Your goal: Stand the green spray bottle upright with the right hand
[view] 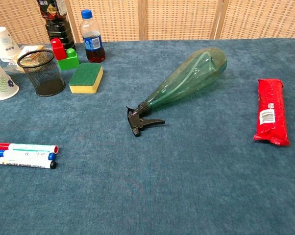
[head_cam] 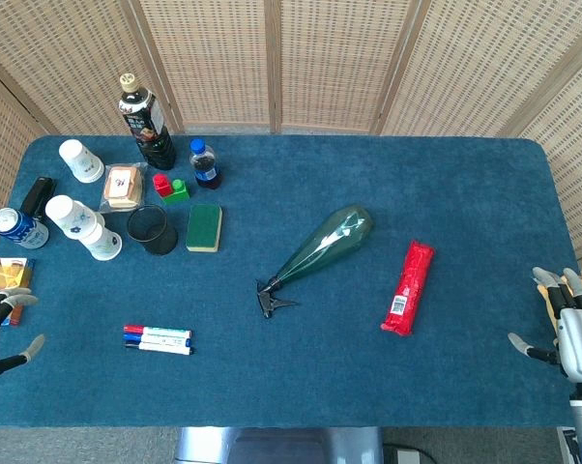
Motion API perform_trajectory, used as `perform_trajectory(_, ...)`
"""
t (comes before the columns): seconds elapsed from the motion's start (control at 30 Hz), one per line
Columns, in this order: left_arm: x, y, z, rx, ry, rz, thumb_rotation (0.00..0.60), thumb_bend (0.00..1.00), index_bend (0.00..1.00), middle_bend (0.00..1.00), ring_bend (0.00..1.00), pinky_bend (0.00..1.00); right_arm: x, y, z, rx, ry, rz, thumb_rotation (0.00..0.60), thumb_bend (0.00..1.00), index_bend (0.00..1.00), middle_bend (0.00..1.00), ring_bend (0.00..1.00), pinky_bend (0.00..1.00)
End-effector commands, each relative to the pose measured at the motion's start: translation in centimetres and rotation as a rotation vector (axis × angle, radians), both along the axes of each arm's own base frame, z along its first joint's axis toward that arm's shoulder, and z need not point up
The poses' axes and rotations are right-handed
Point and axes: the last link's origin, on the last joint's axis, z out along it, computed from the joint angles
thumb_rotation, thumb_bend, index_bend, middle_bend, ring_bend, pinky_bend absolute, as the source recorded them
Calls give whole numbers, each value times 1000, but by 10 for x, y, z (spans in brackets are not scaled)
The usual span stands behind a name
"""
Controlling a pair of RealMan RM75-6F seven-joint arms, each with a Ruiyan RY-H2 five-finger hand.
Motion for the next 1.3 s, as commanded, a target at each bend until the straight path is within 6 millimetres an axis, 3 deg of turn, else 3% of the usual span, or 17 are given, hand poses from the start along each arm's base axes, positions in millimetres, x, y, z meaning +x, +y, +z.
perform_trajectory(0.03, 0, 1, -1, -1, 2, 0, 600, 308, 337, 299, 256, 208, 0, -1, 0, 1, -1, 0, 600, 38, 126, 192, 45, 158)
perform_trajectory(0.33, 2, 2, -2, -5, 3, -3, 600, 308, 337, 299, 256, 180, 0, -3, -4, 11, -21, 1, 600, 37, 121, 191, 45, 157)
perform_trajectory(0.6, 4, 3, 0, -4, 3, -6, 600, 307, 336, 299, 256, 216, 8, -5, -4, 10, -96, 57, 600, 37, 117, 192, 45, 157)
perform_trajectory(0.77, 2, 4, 0, -5, 5, 4, 600, 307, 337, 299, 256, 206, 32, -19, -8, 41, -200, 171, 600, 37, 115, 192, 45, 158)
perform_trajectory(0.93, -1, 6, -3, -16, -1, 14, 600, 306, 337, 299, 256, 197, 67, -49, -19, 128, -273, 287, 600, 38, 115, 192, 45, 157)
perform_trajectory(1.3, -16, 16, -8, -28, 9, 61, 600, 306, 338, 298, 256, 182, 131, -115, -58, 343, -163, 414, 600, 45, 113, 185, 45, 157)
